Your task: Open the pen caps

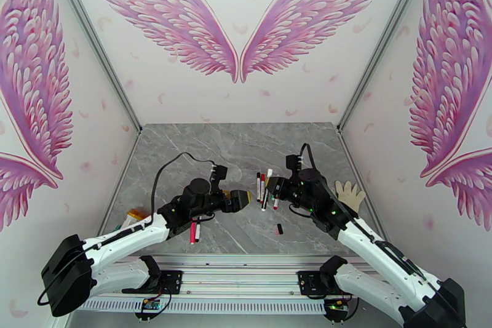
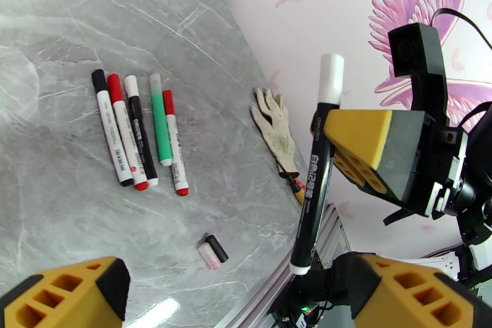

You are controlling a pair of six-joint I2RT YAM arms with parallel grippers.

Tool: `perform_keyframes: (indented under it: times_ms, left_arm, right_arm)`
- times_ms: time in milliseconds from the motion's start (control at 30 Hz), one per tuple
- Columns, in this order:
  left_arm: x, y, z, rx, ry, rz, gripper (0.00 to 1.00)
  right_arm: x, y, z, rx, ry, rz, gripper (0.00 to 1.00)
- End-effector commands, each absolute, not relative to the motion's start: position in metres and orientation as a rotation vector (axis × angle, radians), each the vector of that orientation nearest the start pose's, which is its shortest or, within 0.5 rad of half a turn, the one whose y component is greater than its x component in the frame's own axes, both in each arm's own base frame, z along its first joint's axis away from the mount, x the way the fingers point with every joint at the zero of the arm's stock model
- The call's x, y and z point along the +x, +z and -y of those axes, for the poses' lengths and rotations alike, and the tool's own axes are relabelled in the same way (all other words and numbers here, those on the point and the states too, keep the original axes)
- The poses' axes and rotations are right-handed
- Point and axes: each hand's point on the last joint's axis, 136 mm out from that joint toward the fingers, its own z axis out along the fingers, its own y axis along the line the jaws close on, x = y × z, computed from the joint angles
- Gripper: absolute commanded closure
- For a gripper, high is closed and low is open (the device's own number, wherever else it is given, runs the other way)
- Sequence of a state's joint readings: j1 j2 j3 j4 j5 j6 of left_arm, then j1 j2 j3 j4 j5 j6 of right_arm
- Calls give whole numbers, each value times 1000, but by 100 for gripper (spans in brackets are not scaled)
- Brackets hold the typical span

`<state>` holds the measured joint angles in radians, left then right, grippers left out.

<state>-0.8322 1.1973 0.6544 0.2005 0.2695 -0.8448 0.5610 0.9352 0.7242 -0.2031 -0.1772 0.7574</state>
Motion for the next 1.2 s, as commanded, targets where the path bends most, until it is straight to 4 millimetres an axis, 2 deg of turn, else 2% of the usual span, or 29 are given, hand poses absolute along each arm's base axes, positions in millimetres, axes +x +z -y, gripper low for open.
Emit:
perform_keyframes:
  times_ms: [0, 133, 367, 467, 733, 967, 1167]
  left_arm:
    - [226, 224, 335, 217, -1437, -2084, 1]
    - [220, 225, 350, 277, -1462, -2089, 4]
    - [207, 241, 371, 371, -1567, -2019, 21]
    - [202, 242, 377, 411, -1574, -2021, 29]
    - [203, 245, 376, 418, -1561, -2007, 52]
    - [203, 247, 376, 423, -1557, -2002, 58]
    - [205, 245, 375, 413, -1541, -2003, 69]
  right_arm:
    - [270, 252, -213, 97, 1055, -2049, 82]
    - [267, 261, -222, 93, 1114, -2023, 82]
    - [265, 268, -229, 117, 1173, -1983, 82]
    - [265, 267, -232, 108, 1182, -1992, 82]
    - [258, 268, -238, 99, 1235, -1982, 82]
    - [253, 268, -244, 98, 1289, -1979, 82]
    - [252, 266, -245, 107, 1300, -1981, 82]
